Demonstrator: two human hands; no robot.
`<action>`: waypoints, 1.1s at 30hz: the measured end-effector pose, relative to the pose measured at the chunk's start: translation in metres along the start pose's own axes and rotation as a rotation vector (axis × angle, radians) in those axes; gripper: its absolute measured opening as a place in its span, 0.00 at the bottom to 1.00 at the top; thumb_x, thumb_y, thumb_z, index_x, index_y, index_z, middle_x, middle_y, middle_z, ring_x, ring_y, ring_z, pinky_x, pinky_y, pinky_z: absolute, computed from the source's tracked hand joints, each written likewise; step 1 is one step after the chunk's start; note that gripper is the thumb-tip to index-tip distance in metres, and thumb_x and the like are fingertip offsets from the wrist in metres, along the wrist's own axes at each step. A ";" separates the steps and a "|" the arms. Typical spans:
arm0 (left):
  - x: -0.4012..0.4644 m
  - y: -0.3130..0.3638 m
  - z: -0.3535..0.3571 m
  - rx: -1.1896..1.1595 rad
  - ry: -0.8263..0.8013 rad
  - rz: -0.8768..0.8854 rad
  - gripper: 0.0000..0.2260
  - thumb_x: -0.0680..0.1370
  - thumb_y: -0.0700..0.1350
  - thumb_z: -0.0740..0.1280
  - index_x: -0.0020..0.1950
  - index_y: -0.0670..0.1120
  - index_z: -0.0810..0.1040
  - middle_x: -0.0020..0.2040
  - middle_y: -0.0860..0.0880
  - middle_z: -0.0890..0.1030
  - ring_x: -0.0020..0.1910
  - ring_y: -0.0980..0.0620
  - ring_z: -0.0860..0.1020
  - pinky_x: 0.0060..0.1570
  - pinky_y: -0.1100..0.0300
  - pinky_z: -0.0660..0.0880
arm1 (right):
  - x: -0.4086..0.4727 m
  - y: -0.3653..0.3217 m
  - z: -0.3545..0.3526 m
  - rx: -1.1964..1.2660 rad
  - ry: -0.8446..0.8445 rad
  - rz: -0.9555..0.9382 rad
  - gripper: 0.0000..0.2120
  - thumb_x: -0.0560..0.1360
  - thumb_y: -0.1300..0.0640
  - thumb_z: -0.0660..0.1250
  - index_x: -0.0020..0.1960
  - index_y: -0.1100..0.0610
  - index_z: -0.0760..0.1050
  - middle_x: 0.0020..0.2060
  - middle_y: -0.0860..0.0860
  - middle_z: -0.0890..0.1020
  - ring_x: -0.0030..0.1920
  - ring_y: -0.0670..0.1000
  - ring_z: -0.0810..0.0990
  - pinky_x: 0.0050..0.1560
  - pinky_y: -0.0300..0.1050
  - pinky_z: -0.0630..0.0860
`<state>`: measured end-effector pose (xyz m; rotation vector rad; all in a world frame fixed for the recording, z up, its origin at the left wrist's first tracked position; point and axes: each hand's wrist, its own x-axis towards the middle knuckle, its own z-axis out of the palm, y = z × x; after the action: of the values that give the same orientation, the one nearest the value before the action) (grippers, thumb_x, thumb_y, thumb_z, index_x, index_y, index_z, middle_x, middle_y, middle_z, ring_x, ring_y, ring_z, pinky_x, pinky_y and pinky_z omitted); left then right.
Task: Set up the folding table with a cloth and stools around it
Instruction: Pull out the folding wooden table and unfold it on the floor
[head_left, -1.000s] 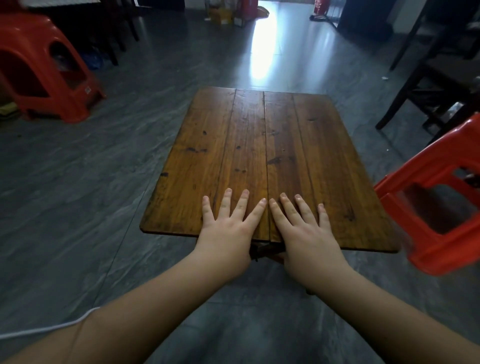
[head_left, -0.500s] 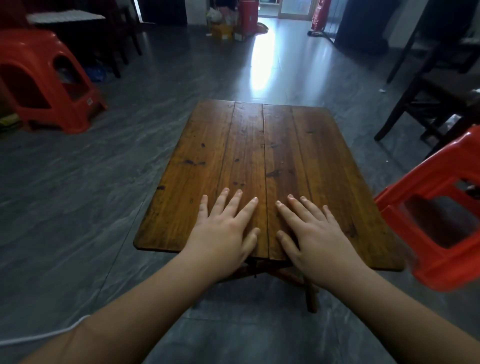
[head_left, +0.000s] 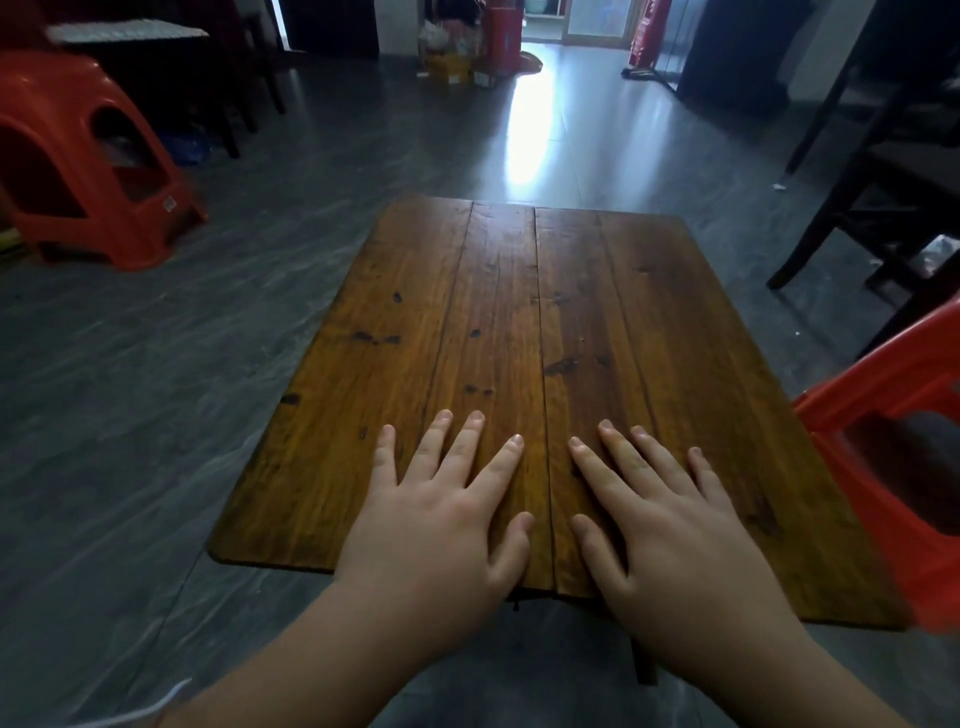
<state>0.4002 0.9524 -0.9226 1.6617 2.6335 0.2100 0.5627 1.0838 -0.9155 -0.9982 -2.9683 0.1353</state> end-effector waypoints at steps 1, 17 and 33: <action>0.001 0.000 0.001 0.006 0.008 0.005 0.31 0.76 0.68 0.39 0.78 0.63 0.39 0.81 0.53 0.46 0.79 0.49 0.40 0.74 0.37 0.38 | 0.001 0.001 0.001 0.000 0.001 -0.006 0.32 0.75 0.31 0.36 0.78 0.36 0.39 0.79 0.40 0.45 0.79 0.45 0.42 0.78 0.57 0.42; 0.008 0.009 -0.016 0.024 -0.195 -0.068 0.30 0.78 0.66 0.44 0.79 0.61 0.42 0.81 0.48 0.46 0.79 0.45 0.39 0.72 0.33 0.38 | 0.005 0.001 -0.004 -0.017 -0.120 0.004 0.30 0.82 0.36 0.45 0.81 0.46 0.49 0.80 0.51 0.53 0.80 0.54 0.47 0.75 0.67 0.51; 0.029 0.078 -0.077 -0.113 -0.577 -0.424 0.34 0.80 0.52 0.58 0.80 0.55 0.40 0.81 0.45 0.40 0.79 0.41 0.40 0.76 0.40 0.48 | -0.010 0.020 -0.072 0.218 -0.491 -0.037 0.35 0.80 0.48 0.58 0.81 0.44 0.45 0.81 0.47 0.44 0.80 0.50 0.42 0.76 0.51 0.39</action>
<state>0.4509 1.0039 -0.8352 0.9104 2.3802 -0.1145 0.5850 1.0996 -0.8455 -1.0020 -3.2869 0.7921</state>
